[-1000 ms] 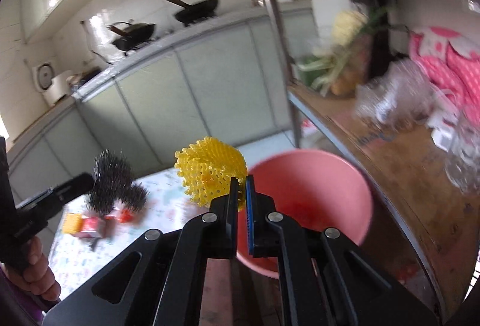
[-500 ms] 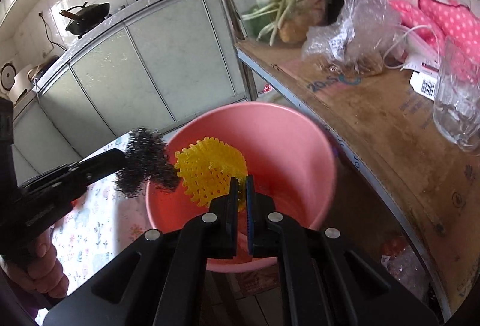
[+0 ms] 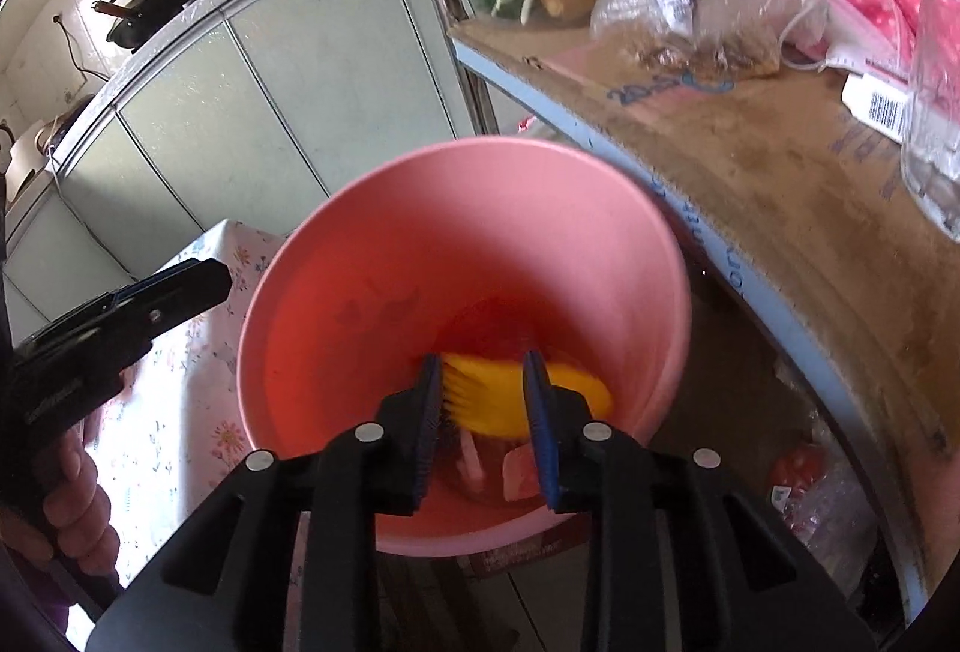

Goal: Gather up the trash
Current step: 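Carry the yellow net to the bucket and release it with the right gripper while the left holds steel wool, then lower the steel wool into the pink bucket and open the left gripper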

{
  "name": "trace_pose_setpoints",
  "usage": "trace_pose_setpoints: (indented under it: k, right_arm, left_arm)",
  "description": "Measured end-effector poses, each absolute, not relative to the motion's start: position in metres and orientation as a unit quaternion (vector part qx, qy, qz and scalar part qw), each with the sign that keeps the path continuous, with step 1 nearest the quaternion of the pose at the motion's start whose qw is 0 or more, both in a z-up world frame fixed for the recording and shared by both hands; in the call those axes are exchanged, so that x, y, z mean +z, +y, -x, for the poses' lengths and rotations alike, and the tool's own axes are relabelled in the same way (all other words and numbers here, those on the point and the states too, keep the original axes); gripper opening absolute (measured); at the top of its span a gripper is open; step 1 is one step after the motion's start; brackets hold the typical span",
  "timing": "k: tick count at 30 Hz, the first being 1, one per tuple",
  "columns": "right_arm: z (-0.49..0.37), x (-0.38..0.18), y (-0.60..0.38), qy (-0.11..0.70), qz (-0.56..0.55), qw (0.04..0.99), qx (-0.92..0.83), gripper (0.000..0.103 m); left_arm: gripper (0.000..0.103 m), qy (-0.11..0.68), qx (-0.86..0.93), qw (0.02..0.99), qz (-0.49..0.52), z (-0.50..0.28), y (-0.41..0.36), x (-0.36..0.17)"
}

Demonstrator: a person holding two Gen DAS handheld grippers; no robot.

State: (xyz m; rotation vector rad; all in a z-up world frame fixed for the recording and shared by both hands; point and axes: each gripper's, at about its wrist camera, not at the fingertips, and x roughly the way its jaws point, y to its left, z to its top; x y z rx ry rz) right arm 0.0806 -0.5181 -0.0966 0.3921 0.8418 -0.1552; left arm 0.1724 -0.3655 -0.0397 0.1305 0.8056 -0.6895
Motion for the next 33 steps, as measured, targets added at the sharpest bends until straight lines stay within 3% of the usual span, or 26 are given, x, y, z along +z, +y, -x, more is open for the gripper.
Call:
trace_pose_setpoints:
  k: [9,12,23,33]
  right_arm:
    - [-0.081,-0.101,-0.512,0.412,-0.190,0.888,-0.075,0.028]
    - [-0.079,-0.099,-0.510,0.412,-0.187,0.889,-0.075,0.028]
    - [-0.072,-0.091,-0.508,0.406,-0.186,0.892,-0.067,0.028]
    - [-0.076,-0.089,-0.500,0.407,-0.186,0.893,-0.053,0.028]
  left_arm:
    - [0.033,0.470,-0.260,0.840,-0.073,-0.191,-0.372,-0.079]
    - [0.023,0.495,-0.256,0.827,-0.070,-0.193,-0.376,-0.089]
    - [0.015,0.561,-0.228,0.794,-0.054,-0.190,-0.364,-0.084]
    - [0.015,0.585,-0.215,0.780,-0.049,-0.187,-0.356,-0.080]
